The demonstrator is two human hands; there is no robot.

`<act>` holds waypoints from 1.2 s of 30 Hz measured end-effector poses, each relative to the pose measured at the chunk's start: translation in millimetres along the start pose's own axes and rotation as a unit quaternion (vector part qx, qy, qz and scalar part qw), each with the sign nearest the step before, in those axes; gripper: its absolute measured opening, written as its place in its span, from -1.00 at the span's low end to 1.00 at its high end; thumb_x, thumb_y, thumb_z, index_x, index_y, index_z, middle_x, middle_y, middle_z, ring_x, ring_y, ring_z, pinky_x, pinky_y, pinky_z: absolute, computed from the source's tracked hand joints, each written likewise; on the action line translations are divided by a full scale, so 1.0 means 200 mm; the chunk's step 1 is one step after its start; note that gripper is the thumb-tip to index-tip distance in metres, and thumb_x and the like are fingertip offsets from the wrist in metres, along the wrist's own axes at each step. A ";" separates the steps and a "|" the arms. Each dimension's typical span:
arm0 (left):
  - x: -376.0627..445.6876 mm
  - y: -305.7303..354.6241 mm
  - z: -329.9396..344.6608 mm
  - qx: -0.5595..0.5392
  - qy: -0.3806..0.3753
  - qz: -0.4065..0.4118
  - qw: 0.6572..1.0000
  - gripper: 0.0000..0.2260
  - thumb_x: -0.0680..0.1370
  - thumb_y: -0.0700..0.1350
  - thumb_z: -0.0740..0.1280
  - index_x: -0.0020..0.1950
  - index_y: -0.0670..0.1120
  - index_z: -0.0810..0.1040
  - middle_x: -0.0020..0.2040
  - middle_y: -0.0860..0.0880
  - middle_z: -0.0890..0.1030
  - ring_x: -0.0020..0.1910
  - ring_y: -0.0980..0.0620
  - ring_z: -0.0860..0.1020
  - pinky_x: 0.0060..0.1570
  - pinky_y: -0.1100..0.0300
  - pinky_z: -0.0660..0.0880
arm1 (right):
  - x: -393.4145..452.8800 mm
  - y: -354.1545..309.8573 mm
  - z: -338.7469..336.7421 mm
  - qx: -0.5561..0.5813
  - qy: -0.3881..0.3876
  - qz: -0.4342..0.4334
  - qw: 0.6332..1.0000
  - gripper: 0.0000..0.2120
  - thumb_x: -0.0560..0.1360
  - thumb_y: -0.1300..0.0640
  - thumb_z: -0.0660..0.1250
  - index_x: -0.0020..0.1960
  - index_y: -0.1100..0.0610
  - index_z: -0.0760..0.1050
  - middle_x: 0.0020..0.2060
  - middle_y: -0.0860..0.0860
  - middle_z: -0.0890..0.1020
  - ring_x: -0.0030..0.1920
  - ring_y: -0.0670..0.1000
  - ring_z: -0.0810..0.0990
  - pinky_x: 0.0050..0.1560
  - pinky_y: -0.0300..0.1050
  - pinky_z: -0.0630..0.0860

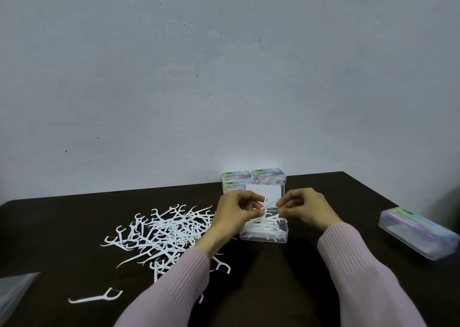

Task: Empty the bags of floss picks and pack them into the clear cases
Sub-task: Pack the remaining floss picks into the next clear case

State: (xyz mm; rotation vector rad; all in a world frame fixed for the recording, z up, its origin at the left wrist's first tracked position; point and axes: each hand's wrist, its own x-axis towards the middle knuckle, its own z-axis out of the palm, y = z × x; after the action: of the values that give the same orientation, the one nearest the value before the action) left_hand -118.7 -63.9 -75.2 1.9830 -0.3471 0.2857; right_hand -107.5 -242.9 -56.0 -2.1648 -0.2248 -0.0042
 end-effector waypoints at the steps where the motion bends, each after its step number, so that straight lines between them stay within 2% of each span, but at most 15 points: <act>1: 0.00 0.00 0.00 -0.002 0.001 0.004 1.000 -0.77 0.37 -0.28 0.51 -0.02 -0.09 0.66 -0.28 0.08 0.63 -0.37 0.31 0.53 -0.26 0.42 0.46 | 0.00 -0.01 0.01 -0.010 -0.002 -0.009 1.000 -0.87 0.39 0.30 0.44 -0.10 0.13 0.59 -0.20 0.01 0.65 -0.19 -0.16 0.60 -0.27 -0.41 0.45; 6: -0.01 -0.01 0.00 -0.027 -0.013 0.006 1.000 -0.71 0.36 -0.27 0.51 0.05 -0.09 0.64 -0.18 0.01 0.68 -0.17 0.18 0.65 -0.10 0.34 0.53 | 0.00 -0.01 0.02 -0.038 0.000 -0.035 0.999 -0.86 0.40 0.28 0.43 -0.06 0.11 0.59 -0.17 -0.04 0.62 -0.16 -0.21 0.57 -0.29 -0.44 0.45; 9: 0.00 -0.01 -0.03 -0.004 -0.038 0.015 0.999 -0.80 0.40 -0.20 0.49 0.01 -0.08 0.67 -0.14 0.04 0.68 -0.12 0.18 0.64 -0.06 0.32 0.54 | 0.00 -0.01 0.02 -0.064 -0.006 -0.051 0.997 -0.81 0.40 0.29 0.42 -0.02 0.11 0.58 -0.18 -0.04 0.61 -0.18 -0.20 0.56 -0.26 -0.44 0.45; 13: 0.02 -0.02 -0.10 0.030 -0.053 0.005 0.998 -0.83 0.43 -0.19 0.47 0.01 -0.07 0.67 -0.08 0.04 0.69 -0.06 0.14 0.63 0.02 0.29 0.54 | 0.00 -0.01 0.03 -0.085 0.006 -0.058 0.995 -0.88 0.43 0.26 0.38 -0.06 0.10 0.55 -0.20 -0.02 0.61 -0.21 -0.20 0.54 -0.24 -0.45 0.43; 17: 0.03 -0.03 -0.21 0.085 -0.144 -0.028 0.986 -0.75 0.41 -0.12 0.49 0.08 -0.01 0.63 -0.03 0.03 0.67 -0.01 0.12 0.60 0.03 0.31 0.51 | 0.01 -0.01 0.03 -0.075 0.038 -0.056 0.995 -0.89 0.44 0.15 0.40 -0.05 0.09 0.53 -0.21 -0.04 0.58 -0.19 -0.17 0.54 -0.17 -0.40 0.44; 21: 0.03 -0.03 -0.28 0.081 -0.184 -0.045 0.979 -0.68 0.36 -0.21 0.52 0.08 -0.03 0.63 -0.05 0.01 0.67 -0.13 0.18 0.58 -0.05 0.32 0.52 | 0.02 -0.01 0.09 -0.073 0.072 -0.032 0.994 -0.84 0.40 0.07 0.45 -0.16 0.03 0.47 -0.22 -0.04 0.61 -0.15 -0.09 0.59 0.02 -0.12 0.55; 25: 0.03 -0.02 -0.30 0.046 -0.198 -0.059 0.977 -0.67 0.36 -0.29 0.50 0.11 -0.14 0.62 -0.04 -0.13 0.67 -0.26 0.13 0.59 -0.15 0.31 0.53 | 0.02 -0.03 0.14 -0.083 0.082 -0.012 0.993 -0.77 0.36 0.05 0.49 -0.12 0.00 0.44 -0.23 -0.08 0.62 -0.14 -0.10 0.60 0.04 -0.06 0.54; 28: 0.03 -0.02 -0.29 0.043 -0.203 -0.062 0.976 -0.67 0.38 -0.32 0.48 0.13 -0.19 0.60 -0.09 -0.13 0.67 -0.31 0.15 0.59 -0.19 0.34 0.51 | 0.01 -0.03 0.15 -0.135 0.065 -0.042 0.988 -0.82 0.39 0.11 0.46 -0.12 -0.05 0.47 -0.25 -0.14 0.59 -0.14 -0.12 0.58 0.18 0.04 0.48; 30: 0.03 -0.02 -0.28 0.044 -0.200 -0.063 0.977 -0.68 0.39 -0.34 0.47 0.13 -0.20 0.59 -0.12 -0.12 0.66 -0.34 0.18 0.58 -0.21 0.36 0.50 | 0.00 -0.03 0.14 -0.181 0.036 -0.084 0.979 -0.88 0.48 0.13 0.35 -0.10 -0.10 0.53 -0.17 -0.15 0.58 -0.09 -0.13 0.54 0.25 0.06 0.42; 32: 0.03 -0.01 -0.29 0.042 -0.199 -0.064 0.977 -0.68 0.39 -0.35 0.46 0.12 -0.18 0.59 -0.13 -0.13 0.67 -0.34 0.18 0.58 -0.21 0.33 0.52 | -0.01 -0.04 0.13 -0.229 0.004 -0.112 0.967 -0.80 0.55 0.16 0.25 0.03 -0.11 0.57 -0.03 -0.10 0.56 -0.02 -0.13 0.50 0.31 0.04 0.34; 34: 0.03 0.01 -0.31 0.033 -0.194 -0.065 0.978 -0.68 0.40 -0.36 0.45 0.11 -0.15 0.59 -0.12 -0.13 0.67 -0.33 0.17 0.59 -0.18 0.32 0.54 | -0.01 -0.05 0.11 -0.290 -0.015 -0.128 0.948 -0.75 0.57 0.16 0.21 0.15 -0.11 0.53 0.08 -0.06 0.51 0.08 -0.11 0.45 0.32 0.00 0.26; 36: 0.04 0.03 -0.33 0.030 -0.183 -0.060 0.981 -0.68 0.40 -0.37 0.44 0.10 -0.12 0.58 -0.14 -0.09 0.67 -0.32 0.18 0.58 -0.18 0.36 0.50 | 0.00 -0.04 0.11 -0.327 -0.015 -0.136 0.935 -0.75 0.56 0.12 0.24 0.19 -0.10 0.51 0.12 -0.05 0.48 0.17 -0.07 0.41 0.31 -0.01 0.23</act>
State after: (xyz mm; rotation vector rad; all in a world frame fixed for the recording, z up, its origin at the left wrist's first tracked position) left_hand -116.9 -7.2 -41.1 2.1044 -0.4534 -0.1517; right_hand -111.4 -220.4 -61.3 -2.7762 -0.6115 -0.2348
